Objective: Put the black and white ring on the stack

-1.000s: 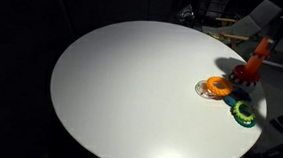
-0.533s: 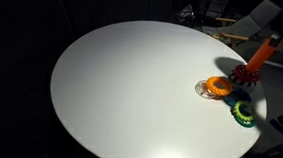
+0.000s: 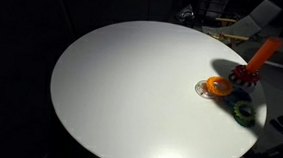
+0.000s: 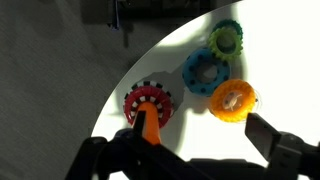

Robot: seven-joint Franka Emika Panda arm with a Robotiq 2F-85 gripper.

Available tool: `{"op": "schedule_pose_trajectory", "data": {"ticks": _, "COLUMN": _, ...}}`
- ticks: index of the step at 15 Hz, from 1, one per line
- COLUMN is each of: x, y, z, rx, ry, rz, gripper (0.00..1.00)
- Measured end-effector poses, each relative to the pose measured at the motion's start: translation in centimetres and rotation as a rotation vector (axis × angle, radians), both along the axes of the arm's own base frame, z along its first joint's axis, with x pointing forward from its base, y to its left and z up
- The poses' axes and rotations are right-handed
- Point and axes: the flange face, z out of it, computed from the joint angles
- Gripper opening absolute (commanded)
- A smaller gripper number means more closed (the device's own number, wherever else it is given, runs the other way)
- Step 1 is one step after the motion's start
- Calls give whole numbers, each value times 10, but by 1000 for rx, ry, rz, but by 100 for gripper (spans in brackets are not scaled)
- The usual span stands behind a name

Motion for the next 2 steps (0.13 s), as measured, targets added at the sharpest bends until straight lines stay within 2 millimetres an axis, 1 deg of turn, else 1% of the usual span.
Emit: {"op": "schedule_pose_trajectory", "data": {"ticks": 2, "x": -2, "y": 4, "z": 10, "rx": -12, "ry": -19, "rz": 17, "gripper": 100}}
